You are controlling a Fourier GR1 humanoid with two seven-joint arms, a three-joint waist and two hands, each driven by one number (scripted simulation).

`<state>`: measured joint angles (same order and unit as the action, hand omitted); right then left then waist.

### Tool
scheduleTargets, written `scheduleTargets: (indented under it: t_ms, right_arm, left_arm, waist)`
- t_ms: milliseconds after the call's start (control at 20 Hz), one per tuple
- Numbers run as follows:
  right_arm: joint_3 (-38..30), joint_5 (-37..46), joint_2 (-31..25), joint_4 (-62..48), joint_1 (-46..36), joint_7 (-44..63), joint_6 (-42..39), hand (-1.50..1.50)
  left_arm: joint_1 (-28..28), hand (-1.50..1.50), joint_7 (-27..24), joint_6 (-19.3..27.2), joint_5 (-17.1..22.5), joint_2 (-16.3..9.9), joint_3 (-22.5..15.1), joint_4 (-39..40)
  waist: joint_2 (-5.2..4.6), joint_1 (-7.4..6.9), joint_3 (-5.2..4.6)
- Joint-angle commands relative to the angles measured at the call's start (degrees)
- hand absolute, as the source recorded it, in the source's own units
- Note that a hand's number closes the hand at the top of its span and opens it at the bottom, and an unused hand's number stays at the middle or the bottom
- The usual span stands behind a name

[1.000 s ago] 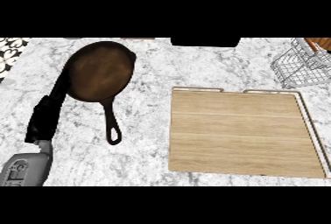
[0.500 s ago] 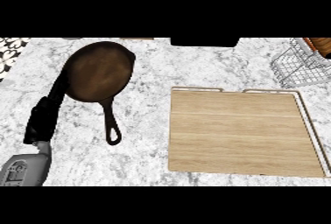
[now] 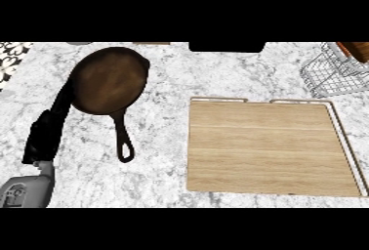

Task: Pick the croissant from the tray and place it in the tiered basket

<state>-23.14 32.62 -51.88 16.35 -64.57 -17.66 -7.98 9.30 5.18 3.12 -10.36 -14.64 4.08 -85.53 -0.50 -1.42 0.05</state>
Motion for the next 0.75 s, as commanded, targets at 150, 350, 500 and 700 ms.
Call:
scheduleTargets:
  t_ms: [150,350,500,700]
  right_arm:
    - [-4.4,-3.6,-9.3,-5.4,0.4,4.0,-8.4,-1.50]
    - [-5.8,-4.7,-15.1,-7.7,6.9,-1.0,-14.0,-1.50]
    - [-7.4,-6.2,-18.6,-8.1,9.3,-4.9,-18.2,-1.50]
    - [-10.7,-9.1,-20.8,-10.7,15.0,-10.6,-20.3,-1.50]
  left_arm:
    - [1.2,0.00,-0.1,0.7,-0.8,1.0,-0.5,-0.1]
    - [-0.6,0.00,-1.6,-1.3,1.3,-0.9,1.9,1.4]
    - [1.5,0.00,-2.7,0.1,-0.2,1.0,0.6,4.7]
    - [-0.3,0.00,-0.3,0.1,-0.6,1.0,-0.4,-0.7]
  waist:
    - [-0.28,-0.22,0.08]
    - [-0.42,-0.09,0.16]
    - [-0.56,0.62,0.17]
    - [-0.53,-0.15,0.46]
